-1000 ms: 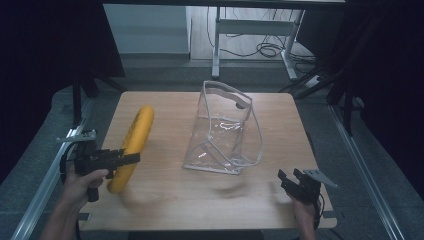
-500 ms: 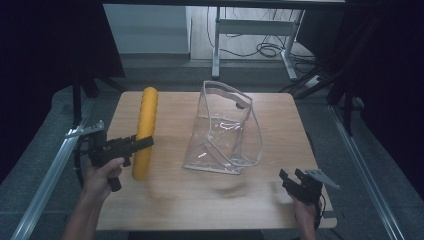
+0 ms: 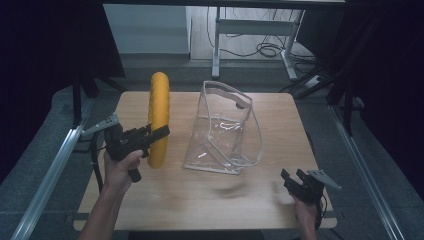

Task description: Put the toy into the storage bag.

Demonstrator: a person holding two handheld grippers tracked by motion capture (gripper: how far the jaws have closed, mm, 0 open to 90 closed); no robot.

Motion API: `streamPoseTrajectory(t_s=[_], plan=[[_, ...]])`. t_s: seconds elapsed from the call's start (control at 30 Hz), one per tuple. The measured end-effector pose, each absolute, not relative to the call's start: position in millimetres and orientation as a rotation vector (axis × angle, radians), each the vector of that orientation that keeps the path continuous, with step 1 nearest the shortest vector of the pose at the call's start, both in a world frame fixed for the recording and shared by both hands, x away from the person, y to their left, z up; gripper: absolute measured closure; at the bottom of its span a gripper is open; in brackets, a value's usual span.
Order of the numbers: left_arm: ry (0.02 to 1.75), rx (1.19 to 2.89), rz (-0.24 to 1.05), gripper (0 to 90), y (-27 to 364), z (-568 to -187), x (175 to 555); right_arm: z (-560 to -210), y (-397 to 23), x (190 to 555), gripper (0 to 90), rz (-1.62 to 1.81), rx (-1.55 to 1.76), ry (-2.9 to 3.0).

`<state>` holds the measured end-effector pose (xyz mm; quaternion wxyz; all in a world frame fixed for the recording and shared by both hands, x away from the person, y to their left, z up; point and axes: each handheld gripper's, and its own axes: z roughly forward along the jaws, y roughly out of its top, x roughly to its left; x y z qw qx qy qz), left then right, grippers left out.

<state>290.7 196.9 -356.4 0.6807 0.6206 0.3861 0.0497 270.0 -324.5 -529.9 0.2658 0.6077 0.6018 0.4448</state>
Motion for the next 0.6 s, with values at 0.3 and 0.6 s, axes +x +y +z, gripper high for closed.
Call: streamPoseTrajectory(t_s=[0.3,0.6], plan=[[0.861,1.343,0.254,50.8,173.5,-345.9,287.5,-531.7,-323.6,270.5,34.7,1.198,1.644,1.625],[0.829,1.337,0.334,50.8,147.8,-332.0,289.6,-532.6,-323.7,270.9,34.6,1.199,1.647,1.626]])
